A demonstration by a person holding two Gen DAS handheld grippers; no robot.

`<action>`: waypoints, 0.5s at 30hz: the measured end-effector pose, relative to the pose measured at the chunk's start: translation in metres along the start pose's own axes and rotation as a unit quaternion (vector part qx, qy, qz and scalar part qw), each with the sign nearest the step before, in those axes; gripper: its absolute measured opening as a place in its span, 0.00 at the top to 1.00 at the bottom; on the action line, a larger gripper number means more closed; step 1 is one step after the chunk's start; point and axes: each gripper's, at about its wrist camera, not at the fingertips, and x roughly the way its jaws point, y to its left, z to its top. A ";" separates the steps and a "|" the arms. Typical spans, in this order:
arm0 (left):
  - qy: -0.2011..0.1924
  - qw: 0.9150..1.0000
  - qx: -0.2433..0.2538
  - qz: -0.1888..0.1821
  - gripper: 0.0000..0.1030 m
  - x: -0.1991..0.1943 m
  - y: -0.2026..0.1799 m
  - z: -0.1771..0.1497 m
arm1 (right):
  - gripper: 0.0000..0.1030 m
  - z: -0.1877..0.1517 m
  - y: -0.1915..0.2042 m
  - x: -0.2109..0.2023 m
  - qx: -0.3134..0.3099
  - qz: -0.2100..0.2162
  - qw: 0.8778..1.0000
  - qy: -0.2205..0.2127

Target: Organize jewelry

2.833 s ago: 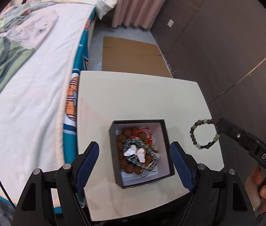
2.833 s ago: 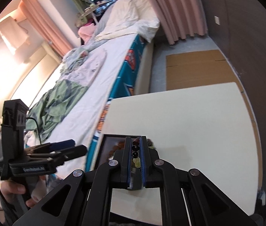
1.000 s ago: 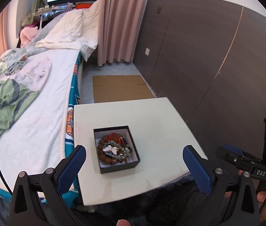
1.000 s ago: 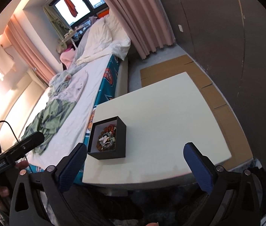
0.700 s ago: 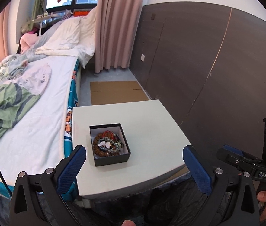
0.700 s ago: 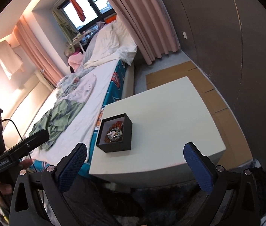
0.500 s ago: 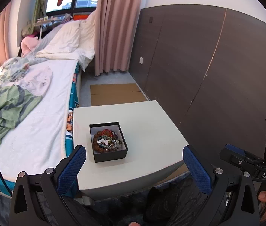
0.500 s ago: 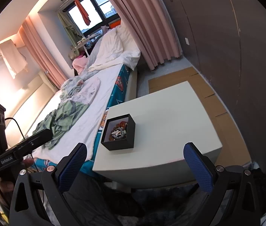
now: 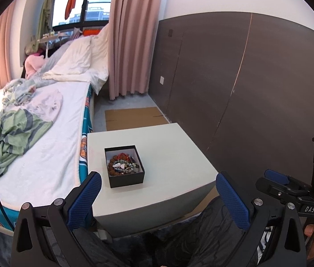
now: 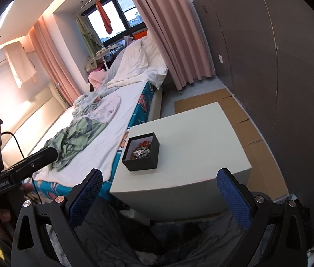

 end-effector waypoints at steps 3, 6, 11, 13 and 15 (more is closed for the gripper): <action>-0.002 1.000 -0.001 -0.002 0.01 -0.005 0.001 -0.004 | 0.00 -0.004 0.004 -0.001 -0.006 0.002 1.000 0.001; -0.003 1.000 -0.003 -0.004 0.01 -0.008 0.001 -0.008 | 0.00 -0.007 0.005 -0.004 -0.006 0.003 1.000 0.000; -0.002 1.000 -0.008 -0.006 0.01 -0.013 0.004 -0.012 | 0.00 -0.007 0.006 -0.006 -0.006 0.002 1.000 0.000; -0.005 1.000 -0.006 -0.003 0.01 -0.013 0.004 -0.013 | 0.00 -0.007 0.006 -0.005 -0.009 -0.001 1.000 -0.001; -0.006 1.000 -0.007 -0.006 0.01 -0.014 0.003 -0.014 | 0.00 -0.008 0.005 -0.005 -0.010 -0.002 1.000 -0.001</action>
